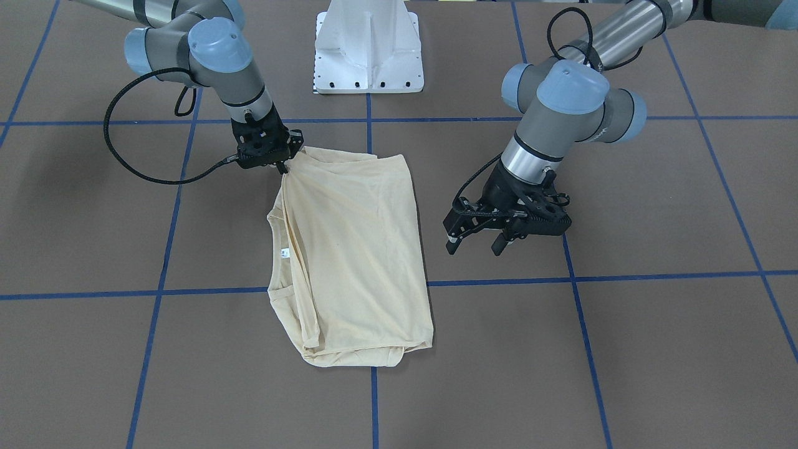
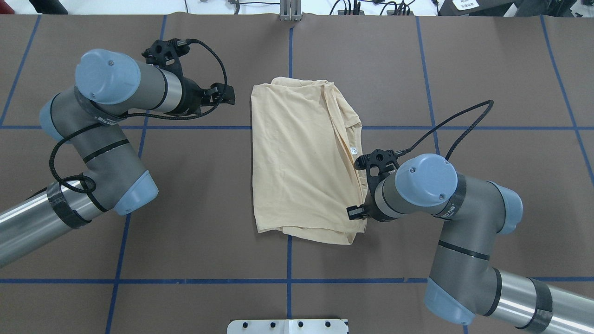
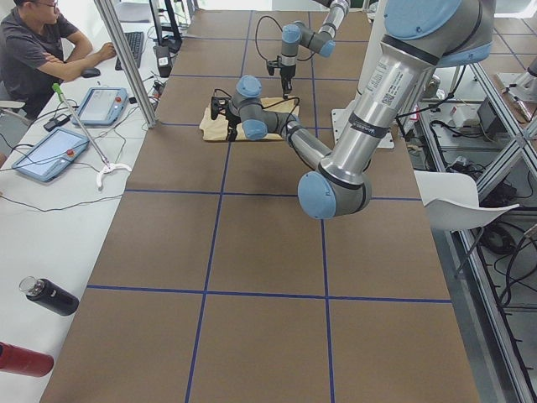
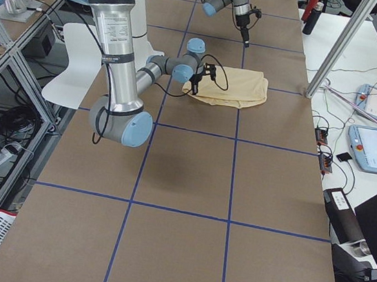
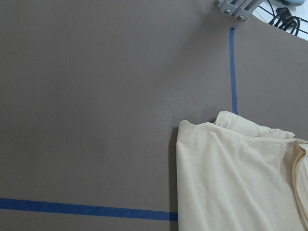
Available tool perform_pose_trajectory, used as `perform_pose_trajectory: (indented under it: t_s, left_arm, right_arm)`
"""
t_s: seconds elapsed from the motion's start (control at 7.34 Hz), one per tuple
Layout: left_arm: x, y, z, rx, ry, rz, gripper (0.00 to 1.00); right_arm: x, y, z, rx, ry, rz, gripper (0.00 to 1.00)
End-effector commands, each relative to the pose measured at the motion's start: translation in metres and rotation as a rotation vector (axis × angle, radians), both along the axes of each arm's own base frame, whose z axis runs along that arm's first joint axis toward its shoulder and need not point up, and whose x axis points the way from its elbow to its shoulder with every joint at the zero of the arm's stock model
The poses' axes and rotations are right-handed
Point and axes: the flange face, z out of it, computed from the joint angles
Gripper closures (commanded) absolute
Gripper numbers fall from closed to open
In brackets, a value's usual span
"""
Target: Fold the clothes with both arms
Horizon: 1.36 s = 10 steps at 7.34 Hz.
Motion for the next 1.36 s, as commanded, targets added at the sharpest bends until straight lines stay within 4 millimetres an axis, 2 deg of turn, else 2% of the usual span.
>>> perform_pose_trajectory:
  t_s: [0.0, 0.14, 0.27, 0.41, 0.54, 0.68, 0.82, 0.95, 1.09, 1.23]
  left_arm:
    - [0.000, 0.000, -0.001, 0.002, 0.000, 0.001, 0.00]
    - [0.000, 0.000, -0.001, 0.003, 0.002, 0.001, 0.00]
    - [0.000, 0.000, -0.008, 0.009, 0.010, 0.000, 0.00]
    - [0.001, 0.000, -0.006, 0.006, 0.007, 0.000, 0.00]
    - [0.001, -0.001, -0.003, 0.004, 0.003, 0.001, 0.00]
    - [0.003, -0.003, 0.000, -0.001, -0.003, 0.001, 0.00]
    - [0.003, -0.002, 0.000, -0.001, -0.001, 0.002, 0.00]
    - [0.003, -0.002, 0.000, -0.001, -0.001, 0.002, 0.00]
    - [0.002, -0.002, -0.003, 0.011, 0.011, 0.002, 0.00]
    - [0.004, -0.003, 0.001, 0.013, 0.016, 0.001, 0.00]
  right_arm:
    - [-0.001, -0.001, -0.004, 0.003, -0.008, 0.004, 0.00]
    - [0.009, -0.012, -0.012, 0.029, -0.023, 0.041, 0.00]
    - [0.013, -0.023, -0.033, 0.068, -0.048, 0.071, 0.00]
    - [0.005, -0.040, -0.038, 0.098, -0.025, 0.113, 0.00]
    - [-0.009, -0.068, -0.037, 0.152, 0.023, 0.139, 0.00]
    - [-0.014, -0.092, -0.032, 0.195, 0.063, 0.130, 0.00]
    - [-0.015, -0.112, -0.018, 0.223, 0.107, 0.119, 0.00]
    - [-0.003, -0.132, -0.011, 0.256, 0.135, 0.123, 0.00]
    - [-0.006, -0.143, -0.012, 0.271, 0.152, 0.120, 0.00]
    - [-0.032, -0.161, -0.027, 0.271, 0.161, 0.124, 0.00]
